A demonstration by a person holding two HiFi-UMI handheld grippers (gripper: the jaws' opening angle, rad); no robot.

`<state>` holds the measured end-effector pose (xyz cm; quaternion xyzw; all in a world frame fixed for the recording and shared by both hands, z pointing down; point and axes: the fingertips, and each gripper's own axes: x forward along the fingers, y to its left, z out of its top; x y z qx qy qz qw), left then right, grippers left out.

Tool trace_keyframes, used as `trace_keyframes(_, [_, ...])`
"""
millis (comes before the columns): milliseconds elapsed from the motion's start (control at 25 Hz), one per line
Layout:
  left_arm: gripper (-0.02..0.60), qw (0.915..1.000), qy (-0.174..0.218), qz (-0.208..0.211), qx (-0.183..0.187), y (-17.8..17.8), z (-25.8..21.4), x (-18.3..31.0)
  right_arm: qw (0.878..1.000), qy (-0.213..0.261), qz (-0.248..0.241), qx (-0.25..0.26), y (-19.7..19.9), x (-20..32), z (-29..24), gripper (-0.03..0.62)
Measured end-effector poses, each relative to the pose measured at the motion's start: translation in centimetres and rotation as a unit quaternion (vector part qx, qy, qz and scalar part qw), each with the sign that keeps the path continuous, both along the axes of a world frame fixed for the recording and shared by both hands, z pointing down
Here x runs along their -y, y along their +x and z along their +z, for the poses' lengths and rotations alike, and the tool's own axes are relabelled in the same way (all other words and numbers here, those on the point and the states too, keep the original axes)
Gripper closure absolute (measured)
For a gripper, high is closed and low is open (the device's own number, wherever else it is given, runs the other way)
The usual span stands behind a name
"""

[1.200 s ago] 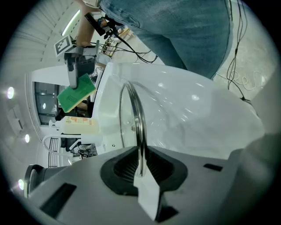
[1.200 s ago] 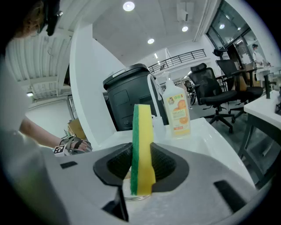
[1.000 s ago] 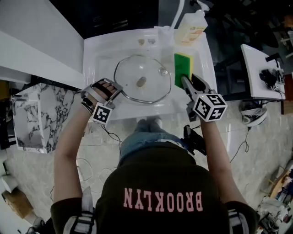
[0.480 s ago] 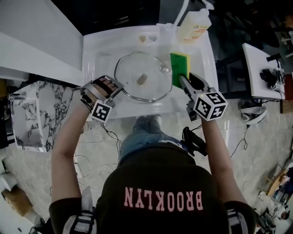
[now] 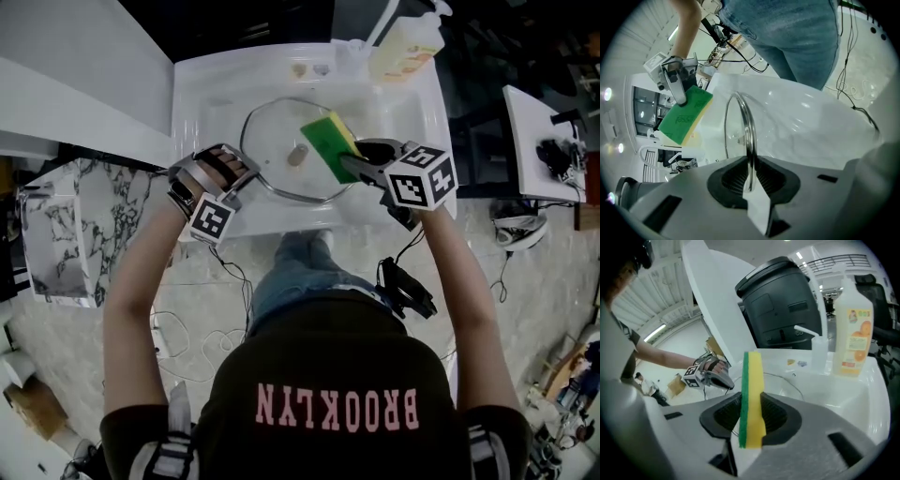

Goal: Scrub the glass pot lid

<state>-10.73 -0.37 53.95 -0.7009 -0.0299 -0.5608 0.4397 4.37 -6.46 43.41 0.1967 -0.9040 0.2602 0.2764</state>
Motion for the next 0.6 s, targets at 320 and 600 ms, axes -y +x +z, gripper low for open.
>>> trace_keyframes(320, [0.537, 0.9996, -0.024, -0.006, -0.013, 0.0, 0.1, -0.6, 0.985, -0.014, -0.152, -0.083, -3.2, -1.9, 2.3, 0.487])
trace_keyframes(600, [0.537, 0.9998, 0.006, 0.009, -0.017, 0.1, -0.2, 0.2, 0.956, -0.047, -0.252, -0.144, -5.3, -4.4, 5.0, 0.487])
